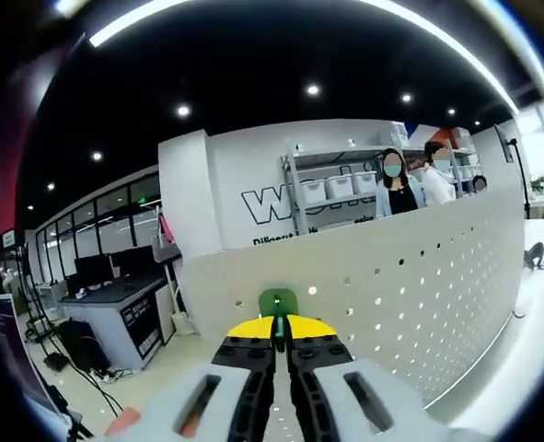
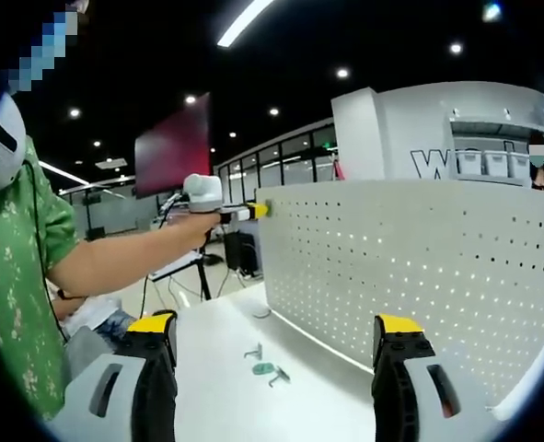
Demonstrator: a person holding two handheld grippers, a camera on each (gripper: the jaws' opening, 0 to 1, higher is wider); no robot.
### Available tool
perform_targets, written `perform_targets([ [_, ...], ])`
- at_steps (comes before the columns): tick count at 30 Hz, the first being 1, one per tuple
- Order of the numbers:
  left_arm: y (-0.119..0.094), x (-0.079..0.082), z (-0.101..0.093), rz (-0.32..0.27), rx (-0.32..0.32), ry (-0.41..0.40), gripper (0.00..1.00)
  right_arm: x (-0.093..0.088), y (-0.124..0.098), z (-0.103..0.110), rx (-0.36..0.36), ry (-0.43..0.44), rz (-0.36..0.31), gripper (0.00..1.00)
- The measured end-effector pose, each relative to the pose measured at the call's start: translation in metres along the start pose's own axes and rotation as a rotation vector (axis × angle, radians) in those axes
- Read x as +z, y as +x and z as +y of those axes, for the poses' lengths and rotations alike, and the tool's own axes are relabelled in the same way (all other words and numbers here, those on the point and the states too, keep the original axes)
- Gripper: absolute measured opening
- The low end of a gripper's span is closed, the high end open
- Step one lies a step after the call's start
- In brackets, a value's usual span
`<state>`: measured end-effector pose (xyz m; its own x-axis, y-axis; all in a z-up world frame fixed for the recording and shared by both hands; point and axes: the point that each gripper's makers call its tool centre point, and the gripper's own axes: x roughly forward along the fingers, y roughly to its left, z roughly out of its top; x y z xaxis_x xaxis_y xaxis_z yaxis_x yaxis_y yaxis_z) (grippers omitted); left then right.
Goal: Insert the hook assembly into the mounting plate slot until the hook locks in place.
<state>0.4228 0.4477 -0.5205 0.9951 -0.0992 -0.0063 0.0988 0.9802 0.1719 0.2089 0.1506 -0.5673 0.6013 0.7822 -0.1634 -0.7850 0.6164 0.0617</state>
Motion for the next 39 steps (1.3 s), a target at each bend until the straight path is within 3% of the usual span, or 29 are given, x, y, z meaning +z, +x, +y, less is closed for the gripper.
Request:
perform_targets([
  [15,0.0023,-0.0004,-0.0006,-0.005,-0.005,0.018,0.03,-0.0028,0.0012,-0.0007,-0.001,-0.006,0.015,0.9],
  [24,0.0016,0.0002,-0.0022,-0.005,-0.013,0.074,0.03,-0.004,0.0004,-0.0022,-0.004,-0.003,0.016,0.9],
  [26,0.0006,0.0004,-0.0033,-0.001,-0.006,0.123,0.03,-0.0043,0.001,-0.0025,-0.004,-0.003,0.017,0.9],
  [32,0.0008,0.0003,-0.0034,0.0,0.005,0.114,0.03,-0.0058,0.0025,-0.0013,-0.001,-0.001,0.02,0.89],
  [35,-0.0007,0.0025,-0.0045,-0.001,0.024,0.177,0.03,-0.0063,0.0024,-0.0012,-0.001,0.0,0.022,0.89],
  [39,0.001,0.0013,-0.002,-0.005,0.017,0.126,0.03,-0.0055,0.0024,-0.0017,-0.004,0.0,0.019,0.89],
])
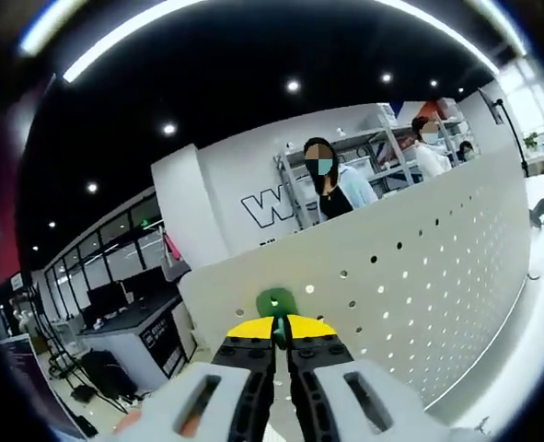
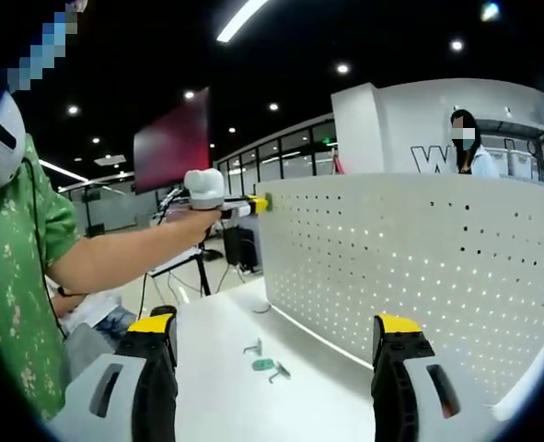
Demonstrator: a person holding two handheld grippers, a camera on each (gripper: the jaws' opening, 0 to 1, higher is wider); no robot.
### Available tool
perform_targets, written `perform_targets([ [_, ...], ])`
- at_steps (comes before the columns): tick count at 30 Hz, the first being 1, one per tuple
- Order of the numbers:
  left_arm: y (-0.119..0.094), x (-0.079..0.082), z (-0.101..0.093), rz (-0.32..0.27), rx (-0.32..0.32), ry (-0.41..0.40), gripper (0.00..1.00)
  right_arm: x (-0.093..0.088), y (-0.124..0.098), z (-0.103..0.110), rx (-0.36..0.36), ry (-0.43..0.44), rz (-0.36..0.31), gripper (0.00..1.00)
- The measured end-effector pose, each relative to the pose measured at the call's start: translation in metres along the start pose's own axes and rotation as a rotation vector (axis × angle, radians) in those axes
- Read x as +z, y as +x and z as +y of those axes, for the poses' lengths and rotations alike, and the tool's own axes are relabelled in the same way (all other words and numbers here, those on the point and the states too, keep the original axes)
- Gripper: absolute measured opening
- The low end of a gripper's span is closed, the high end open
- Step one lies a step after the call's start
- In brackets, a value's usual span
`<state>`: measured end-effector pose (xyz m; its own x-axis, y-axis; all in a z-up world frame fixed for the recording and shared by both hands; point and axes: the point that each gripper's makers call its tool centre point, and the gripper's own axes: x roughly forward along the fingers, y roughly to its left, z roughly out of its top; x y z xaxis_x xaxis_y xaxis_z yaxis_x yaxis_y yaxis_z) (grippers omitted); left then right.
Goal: Insert the hook assembly into the mounting plate slot until the hook locks in place.
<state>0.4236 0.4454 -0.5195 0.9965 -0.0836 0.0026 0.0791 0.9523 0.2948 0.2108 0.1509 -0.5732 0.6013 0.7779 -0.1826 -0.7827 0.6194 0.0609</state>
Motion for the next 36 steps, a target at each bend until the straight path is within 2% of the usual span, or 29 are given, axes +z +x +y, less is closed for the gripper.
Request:
perform_targets([
  [4,-0.0001,0.0005,-0.0012,0.003,0.005,0.042,0.03,-0.0012,0.0009,0.0009,0.002,-0.001,0.004,0.89],
  [7,0.0001,0.0003,-0.0003,0.001,0.007,0.028,0.03,-0.0021,0.0013,0.0016,0.003,-0.001,0.007,0.89],
  [17,0.0016,0.0004,-0.0001,0.004,0.009,0.064,0.03,-0.0019,0.0009,0.0009,0.001,-0.001,0.006,0.89],
  [21,0.0011,0.0004,0.0002,0.003,0.016,0.055,0.03,-0.0045,0.0026,0.002,0.003,-0.002,0.014,0.89],
  [27,-0.0024,0.0016,0.0001,-0.02,0.028,0.07,0.03,-0.0034,0.0014,-0.001,-0.003,-0.002,0.011,0.89],
  [29,-0.0051,0.0039,0.0024,-0.031,0.052,0.108,0.03,-0.0032,0.0016,-0.0019,-0.004,-0.002,0.01,0.89],
  [36,-0.0048,0.0042,0.0053,-0.055,0.033,0.022,0.03,-0.0049,0.0047,-0.0006,0.005,-0.003,0.018,0.89],
])
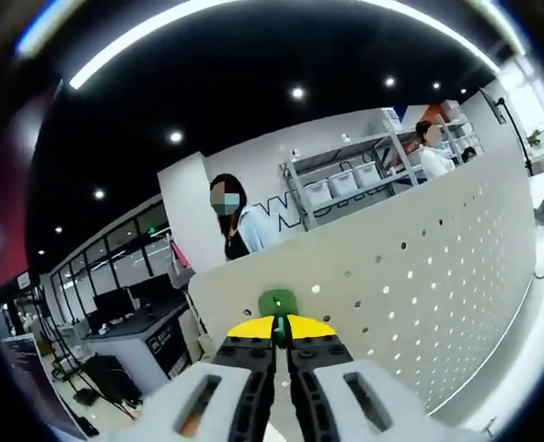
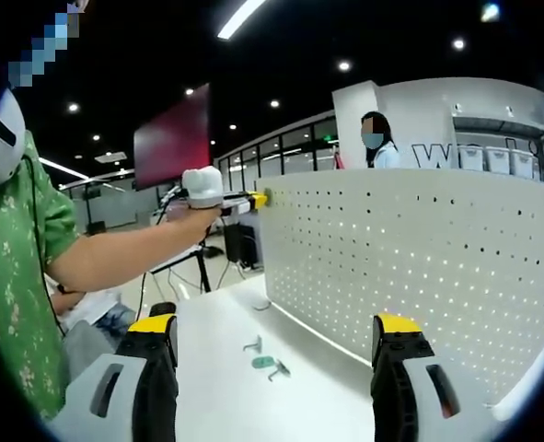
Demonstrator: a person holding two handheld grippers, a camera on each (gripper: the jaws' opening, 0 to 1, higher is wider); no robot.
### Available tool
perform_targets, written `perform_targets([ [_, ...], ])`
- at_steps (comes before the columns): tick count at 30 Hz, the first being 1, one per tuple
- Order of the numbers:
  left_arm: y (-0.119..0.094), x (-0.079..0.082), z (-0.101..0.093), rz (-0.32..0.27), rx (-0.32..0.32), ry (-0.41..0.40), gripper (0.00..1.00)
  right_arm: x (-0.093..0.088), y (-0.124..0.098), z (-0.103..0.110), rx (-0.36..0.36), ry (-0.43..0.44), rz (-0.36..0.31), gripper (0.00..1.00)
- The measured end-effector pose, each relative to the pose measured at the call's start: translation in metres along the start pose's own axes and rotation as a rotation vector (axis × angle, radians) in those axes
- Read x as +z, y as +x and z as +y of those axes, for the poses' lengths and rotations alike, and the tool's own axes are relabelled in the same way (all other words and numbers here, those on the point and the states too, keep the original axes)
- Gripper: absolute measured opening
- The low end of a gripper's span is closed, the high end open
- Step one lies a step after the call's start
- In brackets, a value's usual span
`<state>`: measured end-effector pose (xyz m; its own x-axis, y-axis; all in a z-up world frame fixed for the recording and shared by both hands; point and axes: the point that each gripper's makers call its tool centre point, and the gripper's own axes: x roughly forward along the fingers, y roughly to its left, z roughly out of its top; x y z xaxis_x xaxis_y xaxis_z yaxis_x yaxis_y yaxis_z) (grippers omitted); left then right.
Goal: Insert the hook assembly into the mounting plate slot until the hook locks in place.
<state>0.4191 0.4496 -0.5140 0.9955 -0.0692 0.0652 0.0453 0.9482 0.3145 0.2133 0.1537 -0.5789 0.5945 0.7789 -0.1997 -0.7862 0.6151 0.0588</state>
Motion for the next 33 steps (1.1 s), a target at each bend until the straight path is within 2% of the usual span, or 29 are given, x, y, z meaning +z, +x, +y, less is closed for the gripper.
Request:
perform_targets([
  [10,0.0007,0.0015,-0.0019,-0.017,0.0,-0.03,0.03,0.002,-0.0011,0.0001,-0.001,-0.008,0.002,0.89],
  [16,0.0005,-0.0015,-0.0024,-0.021,0.001,-0.075,0.03,0.0022,-0.0017,0.0008,0.0,-0.012,0.005,0.89],
  [27,0.0053,-0.0022,-0.0033,-0.014,-0.002,-0.039,0.03,0.0017,-0.0029,-0.0014,-0.007,-0.014,0.008,0.89],
  [33,0.0061,-0.0078,-0.0041,0.001,-0.009,-0.034,0.03,0.0,-0.001,-0.0012,-0.004,-0.012,0.01,0.89],
])
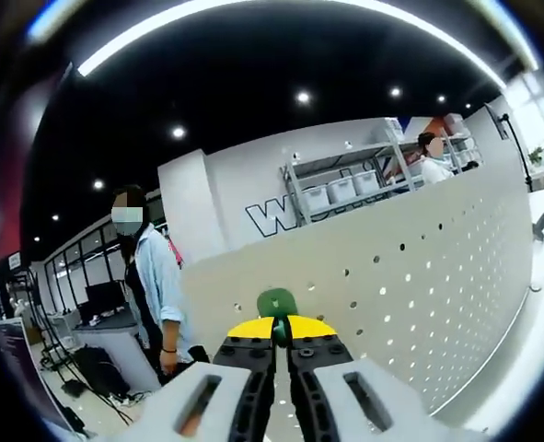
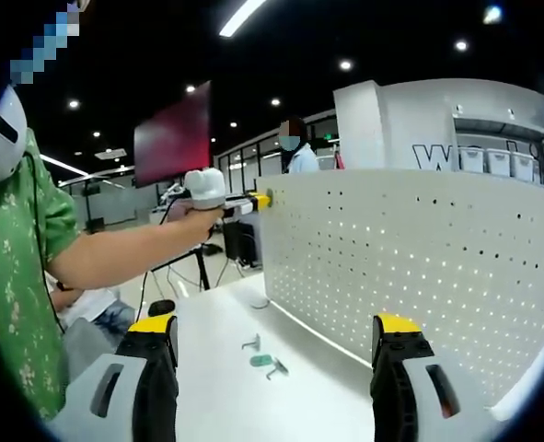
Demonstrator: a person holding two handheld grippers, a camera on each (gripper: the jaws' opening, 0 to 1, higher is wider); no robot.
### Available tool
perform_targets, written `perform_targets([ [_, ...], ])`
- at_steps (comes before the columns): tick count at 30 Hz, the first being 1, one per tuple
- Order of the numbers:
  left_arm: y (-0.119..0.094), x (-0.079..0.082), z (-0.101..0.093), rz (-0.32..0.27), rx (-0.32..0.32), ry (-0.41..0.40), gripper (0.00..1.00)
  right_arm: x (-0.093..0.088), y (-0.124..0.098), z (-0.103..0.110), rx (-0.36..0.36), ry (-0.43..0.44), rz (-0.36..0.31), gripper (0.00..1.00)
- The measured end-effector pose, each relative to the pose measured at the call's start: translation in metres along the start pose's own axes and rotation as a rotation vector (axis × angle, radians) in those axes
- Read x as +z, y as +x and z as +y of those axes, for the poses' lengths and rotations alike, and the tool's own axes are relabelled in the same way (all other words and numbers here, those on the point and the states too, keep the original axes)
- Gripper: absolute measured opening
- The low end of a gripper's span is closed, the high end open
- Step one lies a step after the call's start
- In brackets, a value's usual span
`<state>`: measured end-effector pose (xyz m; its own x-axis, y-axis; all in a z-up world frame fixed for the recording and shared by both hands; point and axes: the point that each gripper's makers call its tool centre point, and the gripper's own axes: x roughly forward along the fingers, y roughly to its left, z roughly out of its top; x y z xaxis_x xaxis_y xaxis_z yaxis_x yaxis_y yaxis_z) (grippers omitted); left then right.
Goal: Insert the hook assembly into the mounting plate slot until the hook locks in place.
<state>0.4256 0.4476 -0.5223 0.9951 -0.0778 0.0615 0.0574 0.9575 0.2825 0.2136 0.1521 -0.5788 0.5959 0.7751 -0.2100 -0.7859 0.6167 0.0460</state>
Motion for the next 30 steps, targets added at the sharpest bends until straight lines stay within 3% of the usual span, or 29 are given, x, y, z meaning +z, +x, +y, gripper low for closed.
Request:
perform_targets([
  [12,0.0007,-0.0015,-0.0011,-0.013,0.004,0.014,0.03,-0.0001,0.0007,-0.0003,-0.001,-0.001,0.0,0.89],
  [18,0.002,-0.0016,0.0004,0.006,0.005,-0.075,0.04,0.0015,0.0006,0.0005,0.002,-0.005,-0.001,0.89],
  [30,0.0018,-0.0016,-0.0007,0.0,0.0,-0.1,0.07,0.001,0.0001,0.0002,0.002,-0.005,-0.001,0.89],
])
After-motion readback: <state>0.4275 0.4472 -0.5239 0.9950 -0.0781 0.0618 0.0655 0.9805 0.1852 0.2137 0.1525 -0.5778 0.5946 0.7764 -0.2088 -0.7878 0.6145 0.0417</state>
